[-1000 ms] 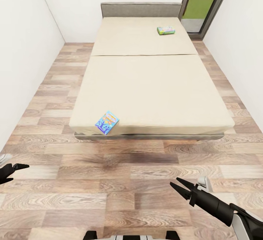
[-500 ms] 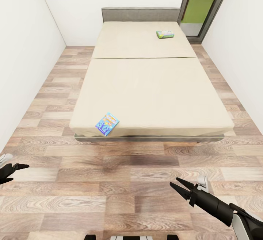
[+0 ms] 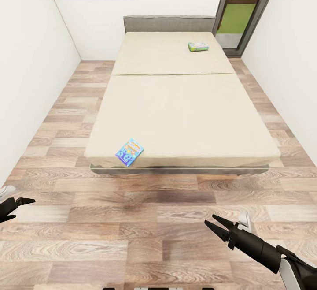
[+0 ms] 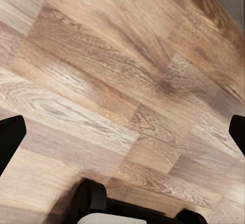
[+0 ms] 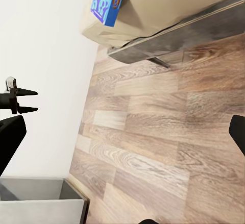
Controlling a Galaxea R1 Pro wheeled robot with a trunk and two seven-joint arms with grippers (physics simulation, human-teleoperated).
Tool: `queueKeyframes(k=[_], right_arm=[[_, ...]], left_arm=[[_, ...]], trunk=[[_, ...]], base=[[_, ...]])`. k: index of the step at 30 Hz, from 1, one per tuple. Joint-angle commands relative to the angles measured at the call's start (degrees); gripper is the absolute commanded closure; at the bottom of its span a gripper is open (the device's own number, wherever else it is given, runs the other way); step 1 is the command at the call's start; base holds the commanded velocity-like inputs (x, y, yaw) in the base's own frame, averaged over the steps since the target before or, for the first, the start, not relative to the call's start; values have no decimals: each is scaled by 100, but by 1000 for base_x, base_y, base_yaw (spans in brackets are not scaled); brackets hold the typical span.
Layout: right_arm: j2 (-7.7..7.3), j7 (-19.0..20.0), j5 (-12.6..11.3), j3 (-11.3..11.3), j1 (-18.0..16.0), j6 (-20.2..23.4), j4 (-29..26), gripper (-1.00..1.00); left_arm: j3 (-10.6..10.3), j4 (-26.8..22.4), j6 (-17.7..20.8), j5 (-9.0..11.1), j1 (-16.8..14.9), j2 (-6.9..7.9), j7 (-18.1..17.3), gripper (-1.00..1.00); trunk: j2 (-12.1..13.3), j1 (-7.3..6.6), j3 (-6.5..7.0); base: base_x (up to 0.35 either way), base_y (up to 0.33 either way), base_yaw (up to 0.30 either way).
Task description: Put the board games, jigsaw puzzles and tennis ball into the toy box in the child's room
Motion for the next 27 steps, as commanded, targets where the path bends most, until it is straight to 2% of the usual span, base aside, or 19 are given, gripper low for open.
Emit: queueKeyframes(k=[1, 23, 27], right_arm=[[-1, 6, -32, -3, -2, 43, 1, -100], [-1, 2, -28, 1, -2, 43, 0, -100], [-1, 2, -28, 1, -2, 43, 3, -100]], left_arm=[[24, 2, 24, -17, -4, -2, -20, -100], [33, 2, 24, -17, -4, -8, -20, -100], [33, 2, 24, -17, -4, -9, -20, -100]], trunk=[[-1, 0, 7], [-1, 0, 216], [-162, 88, 182]], base=[[0, 0, 0], [0, 0, 0], [0, 0, 0]])
